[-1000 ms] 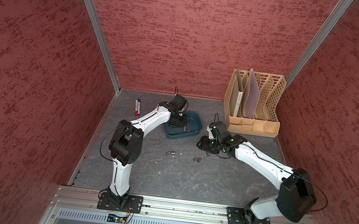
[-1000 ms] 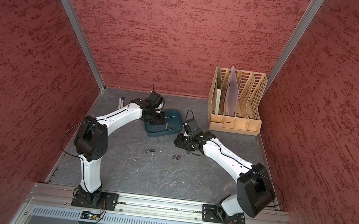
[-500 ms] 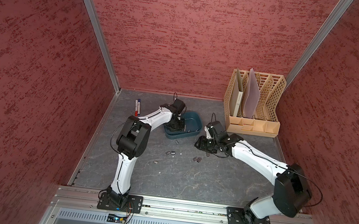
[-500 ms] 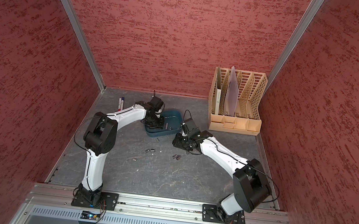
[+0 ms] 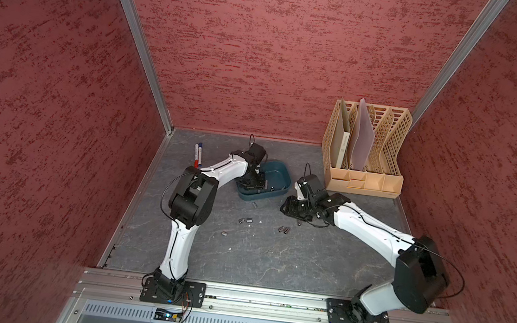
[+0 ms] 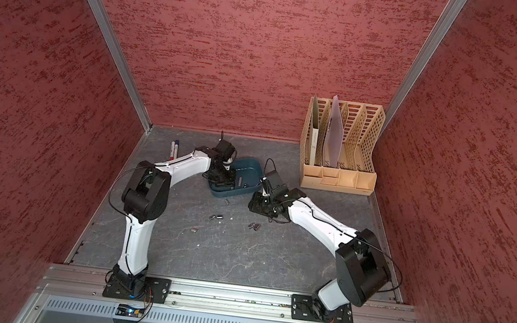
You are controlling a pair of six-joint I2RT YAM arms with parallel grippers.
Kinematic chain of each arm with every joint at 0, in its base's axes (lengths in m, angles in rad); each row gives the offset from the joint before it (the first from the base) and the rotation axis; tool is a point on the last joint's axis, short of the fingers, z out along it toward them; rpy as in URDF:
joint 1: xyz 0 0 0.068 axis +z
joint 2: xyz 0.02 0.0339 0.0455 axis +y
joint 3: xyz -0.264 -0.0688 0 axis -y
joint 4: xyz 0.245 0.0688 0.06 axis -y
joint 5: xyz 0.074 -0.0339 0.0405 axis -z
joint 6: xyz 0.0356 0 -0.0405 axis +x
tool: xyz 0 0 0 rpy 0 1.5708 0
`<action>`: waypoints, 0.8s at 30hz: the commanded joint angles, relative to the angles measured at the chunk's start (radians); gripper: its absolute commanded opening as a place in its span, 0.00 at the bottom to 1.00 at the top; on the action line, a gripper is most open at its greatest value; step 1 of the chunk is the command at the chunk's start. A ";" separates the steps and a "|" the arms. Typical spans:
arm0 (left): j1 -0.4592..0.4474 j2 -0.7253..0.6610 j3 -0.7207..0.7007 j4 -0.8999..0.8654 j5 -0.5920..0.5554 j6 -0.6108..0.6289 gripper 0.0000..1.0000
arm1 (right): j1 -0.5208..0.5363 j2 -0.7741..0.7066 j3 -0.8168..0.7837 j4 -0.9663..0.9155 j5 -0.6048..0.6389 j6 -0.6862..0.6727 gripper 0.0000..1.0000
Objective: Put the socket on the desktop into the storage box
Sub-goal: Place the socket head in the storage box.
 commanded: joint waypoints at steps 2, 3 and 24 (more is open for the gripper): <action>0.005 -0.034 0.023 -0.002 0.001 0.006 0.39 | 0.007 -0.026 -0.007 0.011 0.013 0.005 0.47; 0.005 -0.039 0.022 -0.002 0.000 0.007 0.40 | 0.007 -0.028 -0.008 0.010 0.014 0.005 0.47; 0.002 -0.145 -0.018 -0.006 0.013 0.011 0.44 | 0.007 -0.046 -0.005 -0.009 0.027 0.002 0.47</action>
